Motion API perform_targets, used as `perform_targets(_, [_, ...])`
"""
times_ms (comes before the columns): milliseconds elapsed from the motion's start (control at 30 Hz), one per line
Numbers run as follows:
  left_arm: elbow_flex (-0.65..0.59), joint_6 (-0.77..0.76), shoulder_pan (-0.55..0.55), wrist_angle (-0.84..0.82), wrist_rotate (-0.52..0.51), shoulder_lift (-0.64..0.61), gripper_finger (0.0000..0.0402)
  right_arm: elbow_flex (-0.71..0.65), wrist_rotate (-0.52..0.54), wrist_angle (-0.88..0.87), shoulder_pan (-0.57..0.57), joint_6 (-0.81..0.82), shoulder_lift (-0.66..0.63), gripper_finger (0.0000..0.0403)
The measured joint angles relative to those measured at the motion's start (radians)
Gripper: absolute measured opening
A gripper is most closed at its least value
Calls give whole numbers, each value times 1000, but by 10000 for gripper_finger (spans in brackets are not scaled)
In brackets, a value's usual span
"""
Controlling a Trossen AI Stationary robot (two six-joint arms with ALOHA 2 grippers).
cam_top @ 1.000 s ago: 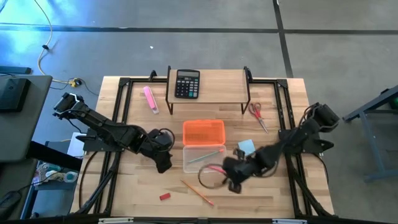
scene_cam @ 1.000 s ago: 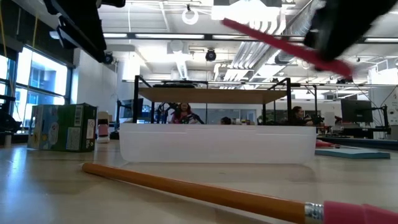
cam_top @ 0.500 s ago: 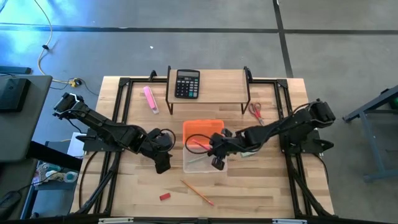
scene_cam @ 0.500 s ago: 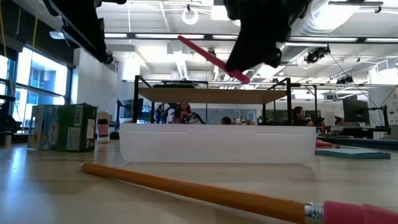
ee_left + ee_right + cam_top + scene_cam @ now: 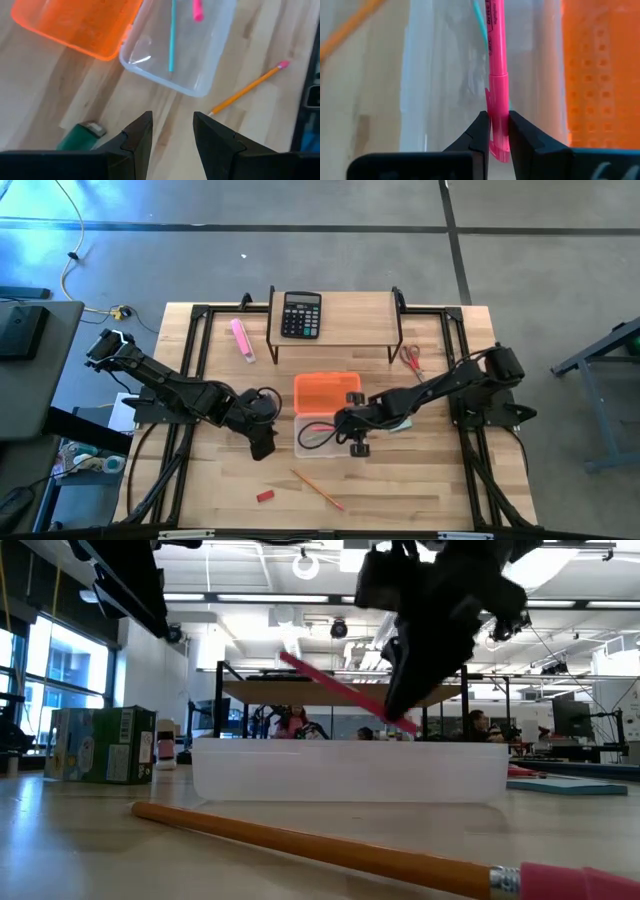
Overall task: Pack school essentials
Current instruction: Put the pink pen into the orange supply box, then put the red eraser into the orange supply box
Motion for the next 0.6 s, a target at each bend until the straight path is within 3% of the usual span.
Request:
perform_targets(300, [0,46,0,127,17,0,131,0,-11,-25,-3,-9,49,43])
perform_targets(600, [0,78,0,173,21,0,131,0,-31,-32,-3,4,49,130])
